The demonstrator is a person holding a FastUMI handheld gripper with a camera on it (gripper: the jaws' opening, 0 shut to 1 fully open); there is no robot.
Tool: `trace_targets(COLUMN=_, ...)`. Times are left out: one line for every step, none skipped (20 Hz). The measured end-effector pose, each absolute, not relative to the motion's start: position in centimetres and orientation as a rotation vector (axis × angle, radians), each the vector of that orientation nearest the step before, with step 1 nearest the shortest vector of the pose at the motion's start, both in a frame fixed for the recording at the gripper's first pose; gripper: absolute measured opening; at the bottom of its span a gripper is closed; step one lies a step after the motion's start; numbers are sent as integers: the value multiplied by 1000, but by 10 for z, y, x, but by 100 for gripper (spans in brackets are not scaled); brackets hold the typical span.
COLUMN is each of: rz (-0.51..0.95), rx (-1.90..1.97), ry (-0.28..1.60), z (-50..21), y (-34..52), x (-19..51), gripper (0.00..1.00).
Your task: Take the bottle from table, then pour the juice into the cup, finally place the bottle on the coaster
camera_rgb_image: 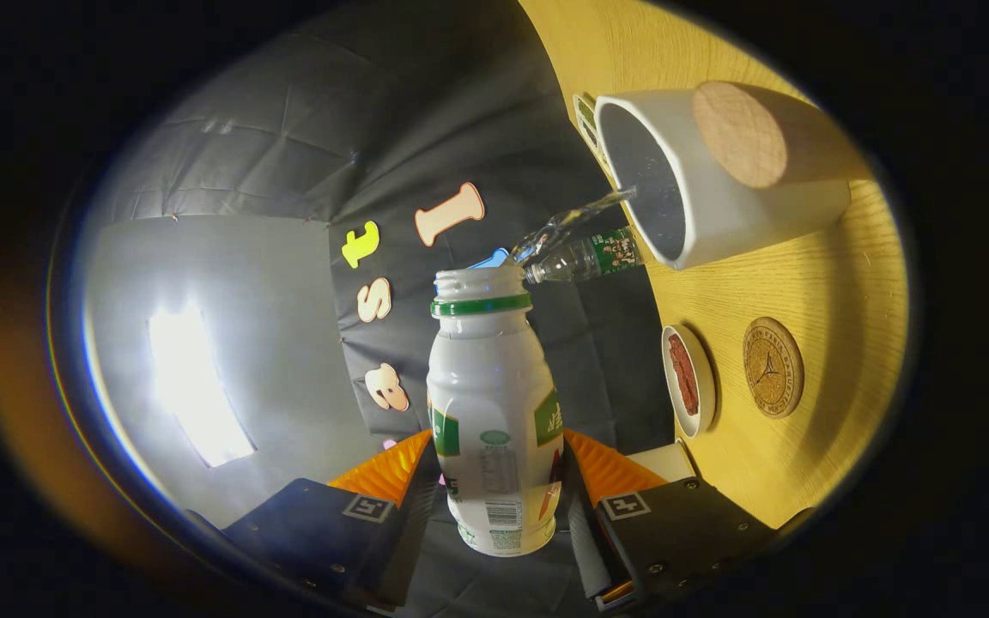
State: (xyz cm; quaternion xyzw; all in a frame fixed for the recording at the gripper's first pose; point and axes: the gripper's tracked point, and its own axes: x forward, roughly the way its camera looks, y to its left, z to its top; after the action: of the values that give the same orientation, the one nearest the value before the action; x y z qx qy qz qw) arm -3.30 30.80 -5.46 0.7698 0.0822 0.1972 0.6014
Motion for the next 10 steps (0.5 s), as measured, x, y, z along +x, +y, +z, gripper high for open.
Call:
trace_targets(rz=456, rx=1787, ry=190, z=-55, y=308, x=-34, gripper=72)
trace_targets(rz=455, rx=1791, ry=190, z=-55, y=307, x=-34, gripper=73)
trace_targets(rz=455, rx=1795, ry=190, z=-54, y=307, x=-35, gripper=73)
trace_targets(rz=454, rx=1797, ry=190, z=-55, y=307, x=-35, gripper=72)
trace_targets(rz=452, rx=1799, ry=192, z=-56, y=307, x=-36, gripper=72)
trace_targets(rz=452, rx=1803, ry=193, z=-56, y=307, x=-35, gripper=72)
trace_targets(rz=451, rx=1807, ry=195, z=-56, y=306, x=-36, gripper=72)
trace_targets(rz=451, rx=1811, ry=197, z=-56, y=307, x=-37, gripper=73)
trace_targets(rz=451, rx=1814, ry=199, z=-56, y=307, x=-38, gripper=72)
trace_targets(rz=450, rx=1817, ry=199, z=-56, y=307, x=-36, gripper=72)
